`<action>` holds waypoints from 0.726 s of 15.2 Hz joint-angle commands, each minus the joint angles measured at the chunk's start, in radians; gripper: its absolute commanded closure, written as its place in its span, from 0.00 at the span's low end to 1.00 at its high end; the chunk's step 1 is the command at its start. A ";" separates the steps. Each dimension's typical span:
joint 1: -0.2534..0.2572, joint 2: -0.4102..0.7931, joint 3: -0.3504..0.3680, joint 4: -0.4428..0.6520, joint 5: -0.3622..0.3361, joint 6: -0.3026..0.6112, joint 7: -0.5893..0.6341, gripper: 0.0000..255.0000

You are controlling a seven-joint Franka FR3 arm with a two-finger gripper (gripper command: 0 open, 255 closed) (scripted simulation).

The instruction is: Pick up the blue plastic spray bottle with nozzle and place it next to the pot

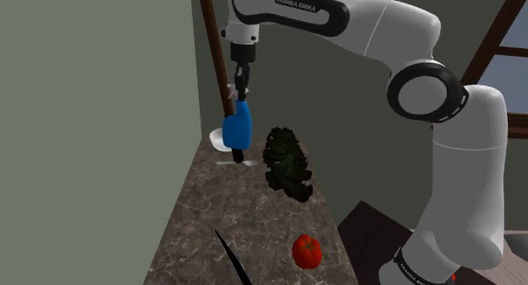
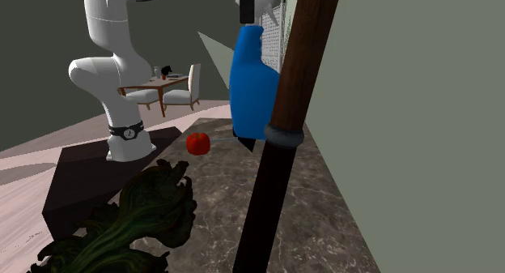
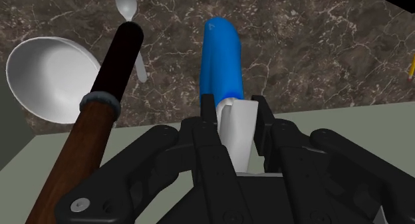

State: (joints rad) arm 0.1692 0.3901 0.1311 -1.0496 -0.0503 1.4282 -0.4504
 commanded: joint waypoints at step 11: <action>0.052 -0.115 0.026 -0.058 0.008 -0.057 0.081 1.00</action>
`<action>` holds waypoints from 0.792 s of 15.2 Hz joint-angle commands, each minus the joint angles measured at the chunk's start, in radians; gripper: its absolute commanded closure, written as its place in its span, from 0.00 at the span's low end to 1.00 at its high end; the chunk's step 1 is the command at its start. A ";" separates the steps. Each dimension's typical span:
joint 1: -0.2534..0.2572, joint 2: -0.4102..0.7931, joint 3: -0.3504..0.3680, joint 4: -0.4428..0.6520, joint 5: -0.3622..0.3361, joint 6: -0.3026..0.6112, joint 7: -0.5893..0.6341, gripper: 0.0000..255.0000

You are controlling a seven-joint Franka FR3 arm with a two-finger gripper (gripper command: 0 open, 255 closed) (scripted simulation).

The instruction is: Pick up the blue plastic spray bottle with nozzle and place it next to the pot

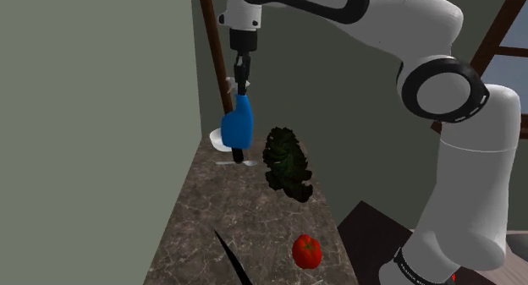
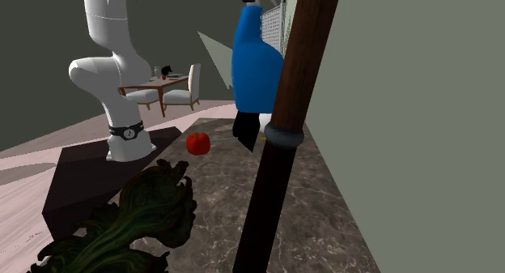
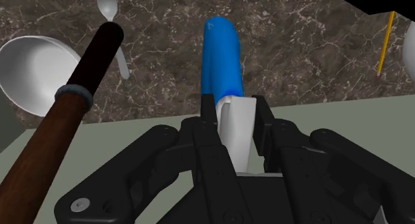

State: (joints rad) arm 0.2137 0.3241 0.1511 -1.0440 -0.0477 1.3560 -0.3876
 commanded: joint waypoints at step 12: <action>0.120 -0.318 0.100 -0.373 0.049 0.058 0.238 1.00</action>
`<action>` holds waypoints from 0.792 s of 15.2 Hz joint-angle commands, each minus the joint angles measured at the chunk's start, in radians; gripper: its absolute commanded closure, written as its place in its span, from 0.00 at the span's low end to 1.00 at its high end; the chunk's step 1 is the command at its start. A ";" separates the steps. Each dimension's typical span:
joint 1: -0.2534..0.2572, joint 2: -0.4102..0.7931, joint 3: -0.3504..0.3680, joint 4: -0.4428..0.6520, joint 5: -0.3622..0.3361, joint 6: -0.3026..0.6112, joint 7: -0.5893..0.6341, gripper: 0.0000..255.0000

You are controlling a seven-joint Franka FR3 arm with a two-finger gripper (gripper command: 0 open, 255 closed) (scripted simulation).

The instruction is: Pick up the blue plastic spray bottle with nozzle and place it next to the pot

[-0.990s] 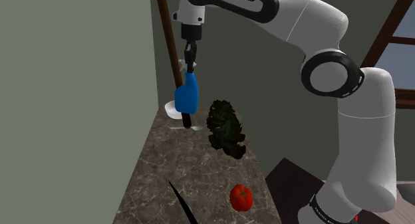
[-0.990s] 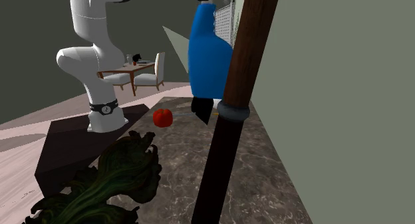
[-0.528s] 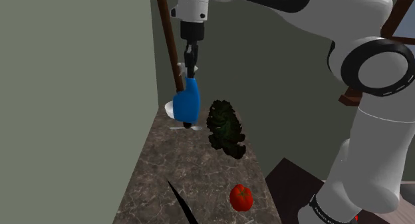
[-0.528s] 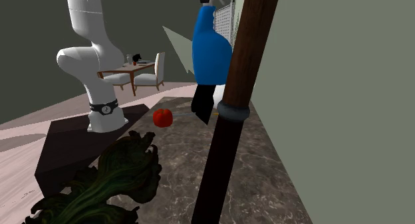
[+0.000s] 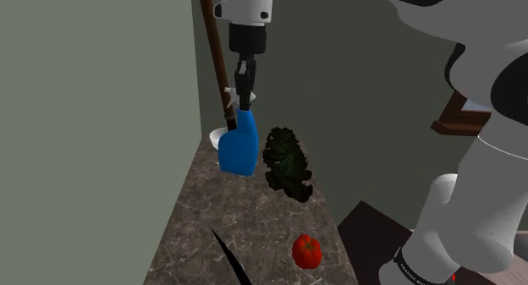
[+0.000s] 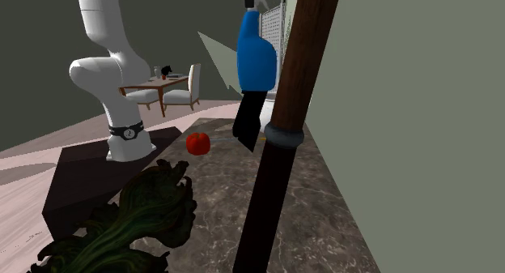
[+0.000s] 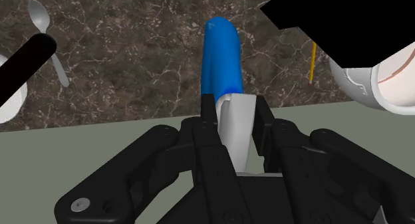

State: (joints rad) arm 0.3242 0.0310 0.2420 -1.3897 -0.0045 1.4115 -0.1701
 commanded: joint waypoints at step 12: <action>0.132 -0.125 0.147 -0.089 0.046 -0.027 0.287 1.00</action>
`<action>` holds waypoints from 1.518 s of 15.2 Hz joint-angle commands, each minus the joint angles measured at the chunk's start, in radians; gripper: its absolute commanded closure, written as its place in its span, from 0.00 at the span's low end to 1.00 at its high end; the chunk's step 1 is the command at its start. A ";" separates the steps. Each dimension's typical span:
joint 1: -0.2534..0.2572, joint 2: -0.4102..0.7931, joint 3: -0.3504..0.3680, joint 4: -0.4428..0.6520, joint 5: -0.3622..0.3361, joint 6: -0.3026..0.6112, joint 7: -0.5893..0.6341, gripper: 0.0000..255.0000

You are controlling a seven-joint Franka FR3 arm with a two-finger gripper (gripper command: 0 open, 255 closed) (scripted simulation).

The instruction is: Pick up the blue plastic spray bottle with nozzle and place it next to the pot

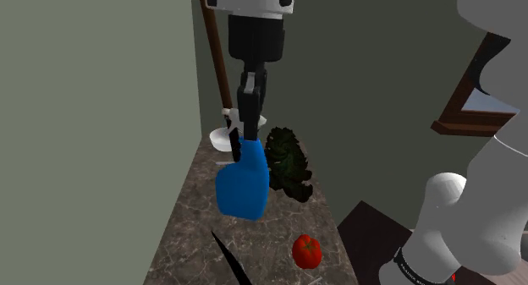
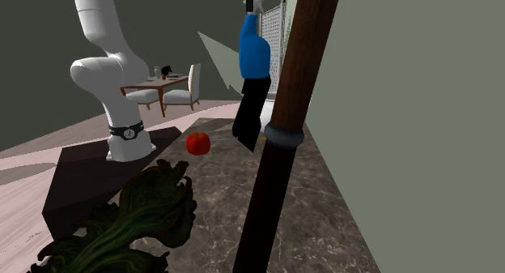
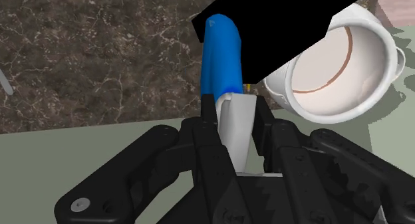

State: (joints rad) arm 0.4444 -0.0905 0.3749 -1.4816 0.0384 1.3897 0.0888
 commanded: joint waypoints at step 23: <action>0.471 0.393 0.360 0.541 -0.247 -0.216 0.723 1.00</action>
State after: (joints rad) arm 0.8762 0.2701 0.7252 -0.9808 -0.1814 1.1891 0.7767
